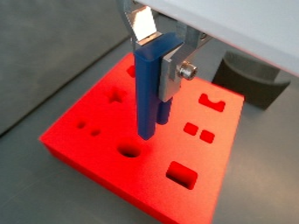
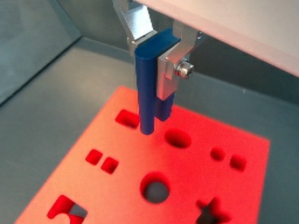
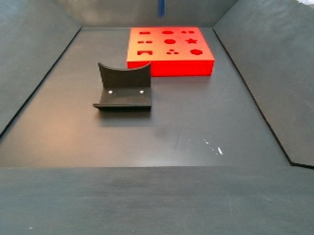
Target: Insert the square-circle object.
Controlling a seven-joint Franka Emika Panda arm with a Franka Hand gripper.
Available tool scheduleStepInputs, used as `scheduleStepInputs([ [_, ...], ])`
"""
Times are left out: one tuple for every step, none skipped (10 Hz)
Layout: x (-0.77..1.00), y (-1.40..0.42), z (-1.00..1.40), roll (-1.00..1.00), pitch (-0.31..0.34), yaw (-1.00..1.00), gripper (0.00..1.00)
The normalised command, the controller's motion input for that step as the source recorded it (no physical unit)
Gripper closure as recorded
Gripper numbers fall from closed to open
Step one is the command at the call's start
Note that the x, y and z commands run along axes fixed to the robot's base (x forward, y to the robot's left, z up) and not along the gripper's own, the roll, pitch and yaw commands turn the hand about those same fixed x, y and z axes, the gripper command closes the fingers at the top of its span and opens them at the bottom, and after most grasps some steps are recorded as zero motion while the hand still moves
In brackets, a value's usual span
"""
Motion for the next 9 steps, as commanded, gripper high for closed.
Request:
scheduleStepInputs([
  [0.11, 0.00, -0.35, -0.20, -0.116, -0.16, 1.00],
  [0.02, 0.00, -0.55, -0.22, -0.116, -0.11, 1.00],
  [0.00, 0.00, -0.08, -0.26, 0.000, -0.15, 1.00],
  [0.00, 0.00, 0.19, -0.08, 0.096, -0.33, 1.00],
  [-0.21, 0.05, 0.30, 0.00, 0.136, -0.70, 1.00],
  [-0.19, 0.00, 0.20, 0.00, 0.049, -0.88, 1.00],
  [-0.17, 0.00, 0.14, 0.00, 0.000, -0.92, 1.00],
  [-0.21, 0.00, 0.04, 0.00, 0.000, -0.91, 1.00],
  [-0.27, 0.00, 0.00, -0.06, -0.004, -0.84, 1.00],
])
